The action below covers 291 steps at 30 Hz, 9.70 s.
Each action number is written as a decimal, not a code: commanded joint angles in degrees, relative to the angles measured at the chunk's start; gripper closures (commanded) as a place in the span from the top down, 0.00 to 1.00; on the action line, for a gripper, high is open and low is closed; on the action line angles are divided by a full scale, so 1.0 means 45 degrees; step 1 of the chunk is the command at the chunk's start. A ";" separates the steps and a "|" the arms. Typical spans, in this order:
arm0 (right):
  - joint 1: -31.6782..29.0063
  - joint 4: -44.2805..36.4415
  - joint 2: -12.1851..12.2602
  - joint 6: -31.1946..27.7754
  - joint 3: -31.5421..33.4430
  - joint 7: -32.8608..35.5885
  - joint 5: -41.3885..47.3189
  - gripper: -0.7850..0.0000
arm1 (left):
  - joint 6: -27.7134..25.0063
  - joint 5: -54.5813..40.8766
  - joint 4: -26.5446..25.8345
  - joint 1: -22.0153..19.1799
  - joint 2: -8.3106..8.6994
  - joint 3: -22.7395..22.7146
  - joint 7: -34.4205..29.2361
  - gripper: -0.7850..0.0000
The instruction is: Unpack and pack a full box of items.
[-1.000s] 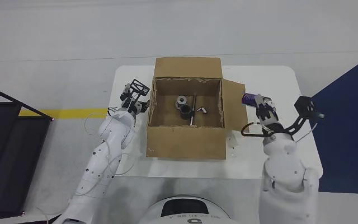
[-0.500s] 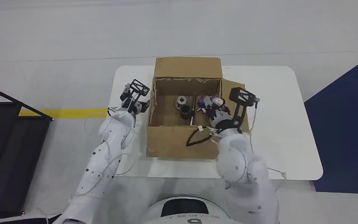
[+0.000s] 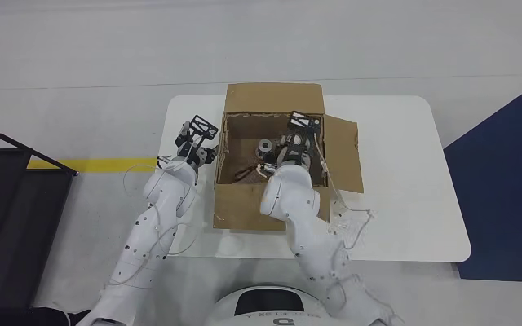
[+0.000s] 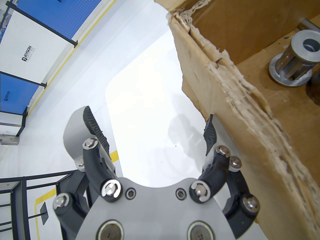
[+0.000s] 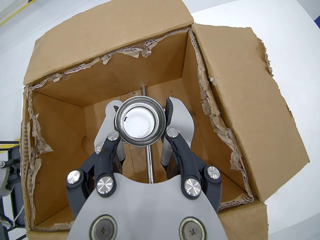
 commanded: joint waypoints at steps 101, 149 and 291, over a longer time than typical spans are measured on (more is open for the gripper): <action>-0.4315 -0.0858 0.1890 -0.4593 1.3366 -0.1940 2.5418 1.00 | 0.0000 0.0000 0.0000 0.0000 0.0000 0.0000 0.0000 1.00; -0.2520 -0.2987 0.2761 -0.2593 0.7063 -0.2282 2.5723 1.00 | -0.0388 -0.1518 0.1345 0.1808 0.0522 -0.3705 0.1508 1.00; -0.1424 -0.0913 0.3441 -0.7062 0.6428 -1.4785 2.7028 1.00 | -0.1518 -0.4115 0.0431 -0.1445 0.0374 0.2977 0.2735 1.00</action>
